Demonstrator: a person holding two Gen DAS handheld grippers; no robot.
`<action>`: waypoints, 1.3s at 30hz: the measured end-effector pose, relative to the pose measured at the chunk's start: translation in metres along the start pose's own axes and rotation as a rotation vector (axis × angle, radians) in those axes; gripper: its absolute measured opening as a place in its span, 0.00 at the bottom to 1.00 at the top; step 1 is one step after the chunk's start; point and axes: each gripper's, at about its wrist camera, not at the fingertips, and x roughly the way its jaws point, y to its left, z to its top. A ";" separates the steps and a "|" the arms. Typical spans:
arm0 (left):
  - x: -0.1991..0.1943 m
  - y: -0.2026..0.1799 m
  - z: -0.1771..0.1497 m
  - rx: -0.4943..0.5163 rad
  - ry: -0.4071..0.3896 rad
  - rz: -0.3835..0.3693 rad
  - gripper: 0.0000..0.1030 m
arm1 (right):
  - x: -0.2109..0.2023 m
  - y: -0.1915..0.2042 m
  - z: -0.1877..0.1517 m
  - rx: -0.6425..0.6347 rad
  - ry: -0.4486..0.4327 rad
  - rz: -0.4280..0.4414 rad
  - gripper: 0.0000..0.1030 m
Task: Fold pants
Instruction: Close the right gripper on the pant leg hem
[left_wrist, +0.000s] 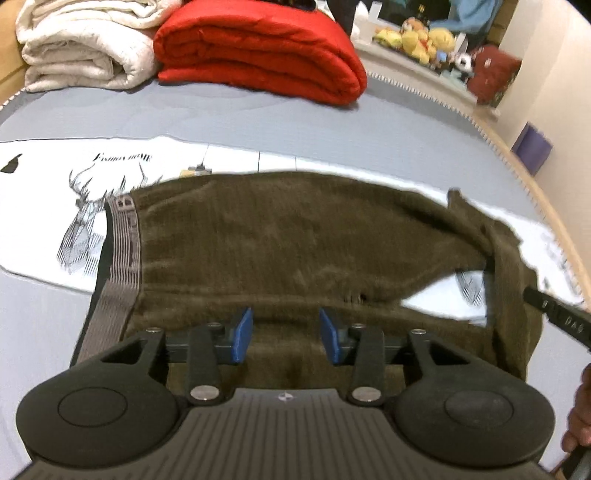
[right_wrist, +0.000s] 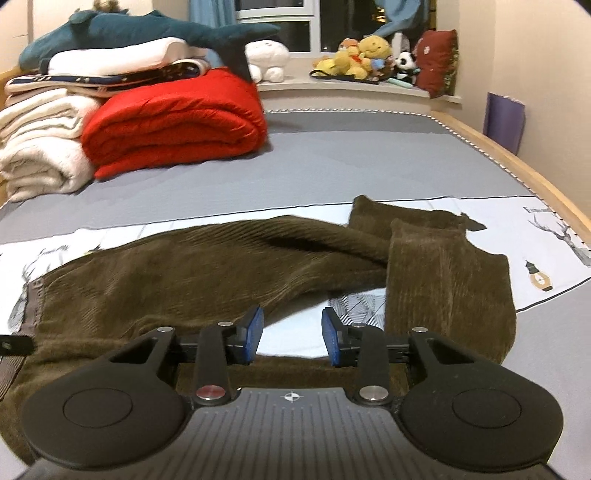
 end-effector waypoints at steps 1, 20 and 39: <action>0.001 0.008 0.005 -0.009 0.002 0.005 0.43 | 0.003 -0.003 0.002 0.007 -0.004 -0.003 0.36; 0.078 0.081 0.037 -0.120 0.148 0.148 0.74 | 0.131 -0.090 0.020 -0.002 0.146 -0.210 0.66; 0.096 0.059 0.035 -0.057 0.192 0.121 0.82 | 0.177 -0.075 0.008 -0.175 0.223 -0.348 0.32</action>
